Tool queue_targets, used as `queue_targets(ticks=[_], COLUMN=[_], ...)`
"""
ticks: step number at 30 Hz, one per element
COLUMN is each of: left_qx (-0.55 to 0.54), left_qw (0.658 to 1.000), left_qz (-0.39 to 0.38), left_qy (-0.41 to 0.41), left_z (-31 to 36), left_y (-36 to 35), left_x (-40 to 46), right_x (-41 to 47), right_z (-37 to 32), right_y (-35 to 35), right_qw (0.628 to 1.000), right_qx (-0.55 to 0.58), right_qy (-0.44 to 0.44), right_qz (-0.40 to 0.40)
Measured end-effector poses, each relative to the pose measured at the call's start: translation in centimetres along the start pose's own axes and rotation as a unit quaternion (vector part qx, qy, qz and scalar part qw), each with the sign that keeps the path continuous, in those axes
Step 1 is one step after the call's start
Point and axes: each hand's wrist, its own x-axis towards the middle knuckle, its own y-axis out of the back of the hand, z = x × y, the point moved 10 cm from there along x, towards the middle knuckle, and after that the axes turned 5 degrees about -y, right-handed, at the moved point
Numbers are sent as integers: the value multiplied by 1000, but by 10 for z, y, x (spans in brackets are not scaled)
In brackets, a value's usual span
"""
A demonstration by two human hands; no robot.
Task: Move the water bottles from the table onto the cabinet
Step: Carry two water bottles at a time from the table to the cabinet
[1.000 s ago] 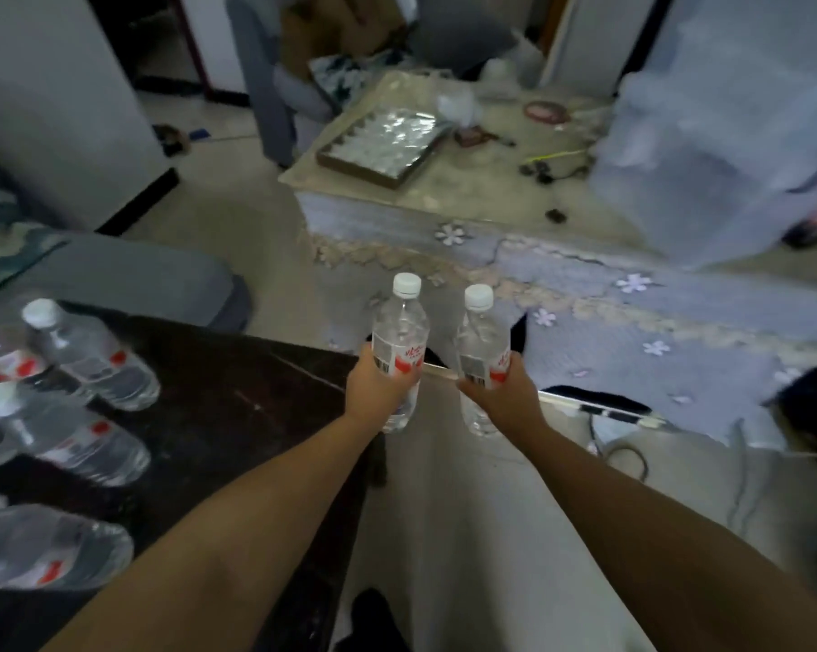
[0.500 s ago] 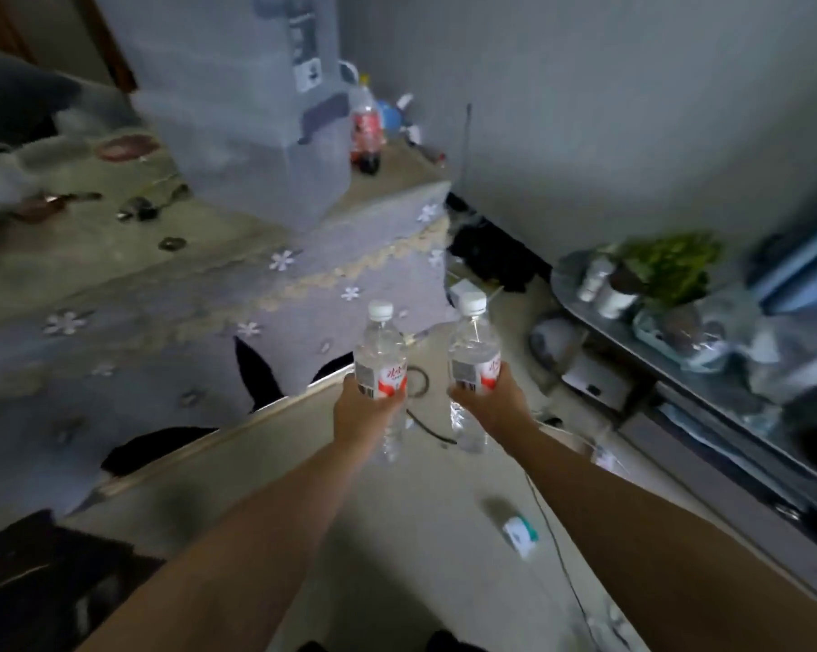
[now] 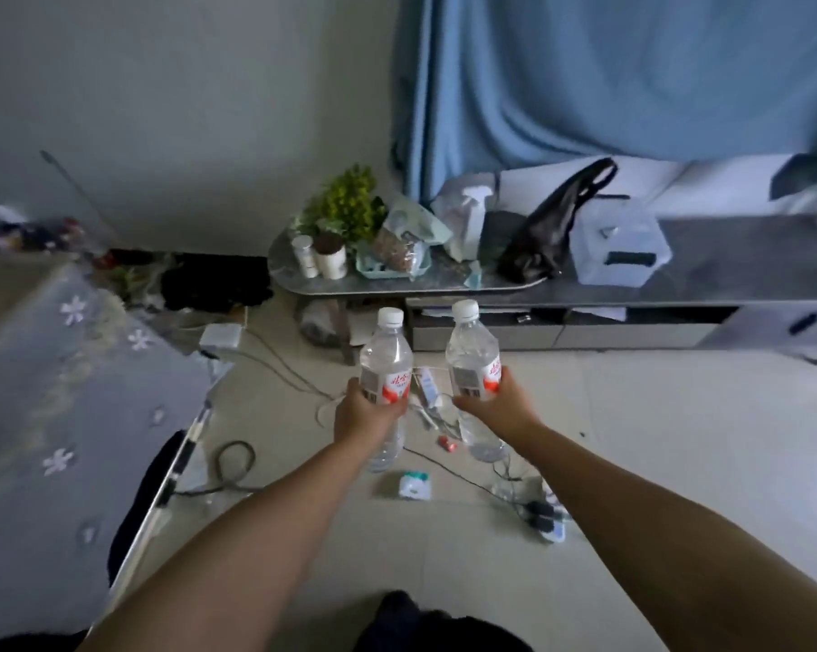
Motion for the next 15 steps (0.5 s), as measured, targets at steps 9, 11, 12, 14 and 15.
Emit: queue_targets(ticks=[9, 11, 12, 14, 15], left_qx=[90, 123, 137, 152, 154], left_qw=[968, 952, 944, 929, 923], left_qz=[-215, -253, -270, -302, -317], left_qy=[-98, -122, -132, -148, -155], left_z=[76, 90, 95, 104, 108], left_y=[-160, -194, -211, -244, -257], left_x=[-11, -28, -38, -58, -68], right_x=[-43, -62, -73, -92, -99], right_z=[107, 135, 147, 171, 183], right_y=[119, 147, 161, 184, 194], right_qw=[970, 956, 948, 935, 930], right_qx=[128, 151, 166, 191, 195], right_qy=[-108, -127, -134, -149, -156], right_qz=[175, 218, 236, 258, 269])
